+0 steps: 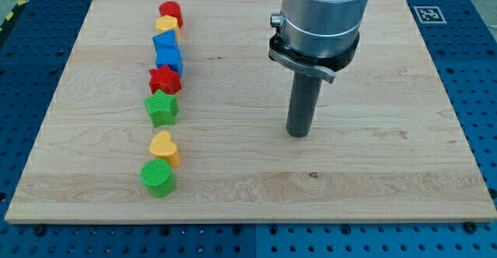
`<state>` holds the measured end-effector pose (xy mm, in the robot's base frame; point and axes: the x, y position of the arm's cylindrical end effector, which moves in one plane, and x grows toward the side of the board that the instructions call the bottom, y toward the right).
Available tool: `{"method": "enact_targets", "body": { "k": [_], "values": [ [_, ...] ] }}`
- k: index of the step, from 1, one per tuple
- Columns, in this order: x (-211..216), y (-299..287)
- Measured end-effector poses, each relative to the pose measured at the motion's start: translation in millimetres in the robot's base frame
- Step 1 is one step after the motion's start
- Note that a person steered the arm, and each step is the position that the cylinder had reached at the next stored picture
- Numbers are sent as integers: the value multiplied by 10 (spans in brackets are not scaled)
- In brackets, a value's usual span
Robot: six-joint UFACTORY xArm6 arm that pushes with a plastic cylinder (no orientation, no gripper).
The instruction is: Move your arm towards bottom left
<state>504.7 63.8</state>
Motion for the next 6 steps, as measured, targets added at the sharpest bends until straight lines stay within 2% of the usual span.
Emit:
{"method": "enact_targets", "body": {
  "k": [2,3,4,6],
  "values": [
    [154,6],
    [561,-110],
    [949,-367],
    [1143,-1385]
  ]
}}
